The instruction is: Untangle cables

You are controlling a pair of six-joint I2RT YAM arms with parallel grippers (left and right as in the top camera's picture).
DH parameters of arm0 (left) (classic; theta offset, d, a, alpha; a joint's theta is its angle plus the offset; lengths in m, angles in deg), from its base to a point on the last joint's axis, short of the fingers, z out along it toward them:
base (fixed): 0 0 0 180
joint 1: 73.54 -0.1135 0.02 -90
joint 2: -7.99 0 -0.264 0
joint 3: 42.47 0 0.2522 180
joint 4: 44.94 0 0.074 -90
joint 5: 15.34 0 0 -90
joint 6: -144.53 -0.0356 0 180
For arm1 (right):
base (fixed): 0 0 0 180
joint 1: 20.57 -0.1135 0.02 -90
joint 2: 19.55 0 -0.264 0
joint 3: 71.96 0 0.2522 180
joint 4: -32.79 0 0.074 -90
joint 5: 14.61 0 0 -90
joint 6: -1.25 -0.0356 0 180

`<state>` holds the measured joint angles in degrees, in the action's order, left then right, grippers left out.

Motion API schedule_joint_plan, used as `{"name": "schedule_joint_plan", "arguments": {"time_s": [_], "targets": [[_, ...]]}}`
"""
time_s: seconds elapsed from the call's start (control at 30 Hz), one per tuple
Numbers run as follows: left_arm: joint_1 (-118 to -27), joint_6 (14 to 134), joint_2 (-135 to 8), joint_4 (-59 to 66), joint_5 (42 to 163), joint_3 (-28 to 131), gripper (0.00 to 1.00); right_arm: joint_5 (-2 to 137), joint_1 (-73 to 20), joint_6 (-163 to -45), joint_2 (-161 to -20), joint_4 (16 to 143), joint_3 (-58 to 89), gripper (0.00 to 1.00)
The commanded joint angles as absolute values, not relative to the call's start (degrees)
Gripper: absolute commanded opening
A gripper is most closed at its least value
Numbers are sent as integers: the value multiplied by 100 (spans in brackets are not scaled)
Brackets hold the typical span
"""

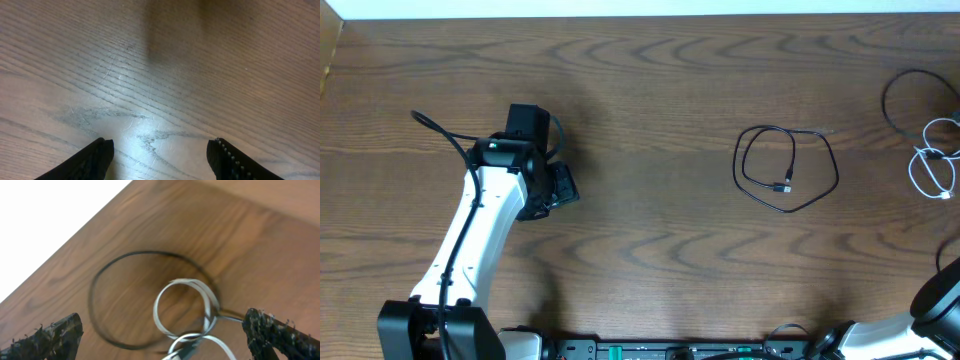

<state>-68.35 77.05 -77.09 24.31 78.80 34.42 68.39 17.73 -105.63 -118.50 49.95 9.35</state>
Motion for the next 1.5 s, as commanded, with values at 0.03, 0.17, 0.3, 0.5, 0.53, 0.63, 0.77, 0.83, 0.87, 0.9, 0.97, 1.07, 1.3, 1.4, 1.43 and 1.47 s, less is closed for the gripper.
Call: {"name": "schedule_joint_plan", "arguments": {"time_s": [0.03, 0.17, 0.3, 0.5, 0.53, 0.63, 0.77, 0.83, 0.87, 0.9, 0.97, 1.07, 1.3, 1.4, 1.43, 1.47], "targets": [[-6848, 7755, -7753, 2446, 7849, 3397, 65, 5820, 1613, -10485, -11553, 5566, 1082, 99], [-6848, 7755, -7753, 2450, 7852, 3397, 65, 5807, 1329, -10563, -11553, 6667, 1080, 99], [-6848, 7755, -7753, 2492, 7852, 3397, 65, 5757, 980, -10550, -11555, 7478, 1080, 99], [-6848, 7755, -7753, 2538, 7852, 3397, 65, 5047, 385, -10456, -11555, 8383, 1077, 99], [-6848, 7753, -7753, 2540, 7852, 3397, 65, 4924, 333, -10456, -11555, 8451, 1073, 99], [-6848, 7755, -7753, 2536, 7849, 3397, 65, 4651, 140, -10450, -11555, 8720, 1066, 97], [-6848, 7755, -7753, 2507, 7849, 3397, 65, 5270, -153, -10454, -11555, 9181, 1062, 87], [-6848, 7755, -7753, 2494, 7849, 3397, 66, 5753, -354, -10456, -11555, 9415, 1045, 84], [-6848, 7755, -7753, 2492, 7849, 3397, 66, 5989, -474, -10456, -11555, 9515, 1034, 84], [-6848, 7755, -7753, 2490, 7849, 3397, 65, 6240, -592, -10459, -11555, 9609, 1031, 84], [-6848, 7755, -7753, 2490, 7849, 3397, 65, 6769, -810, -10572, -11555, 9784, 1031, 84], [-6848, 7755, -7753, 2492, 7849, 3397, 65, 7431, -1084, -10961, -11555, 9992, 1023, 85], [-6848, 7753, -7753, 2490, 7849, 3397, 65, 8124, -1433, -11700, -11557, 9898, 765, 85], [-6848, 7753, -7753, 2490, 7849, 3397, 66, 8056, -1436, -11901, -11557, 9633, 568, 87], [-6848, 7753, -7753, 2490, 7849, 3397, 66, 8011, -1436, -11912, -11557, 9537, 500, 87], [-6848, 7753, -7753, 2490, 7847, 3397, 66, 7971, -1436, -11916, -11557, 9430, 422, 86]]}}
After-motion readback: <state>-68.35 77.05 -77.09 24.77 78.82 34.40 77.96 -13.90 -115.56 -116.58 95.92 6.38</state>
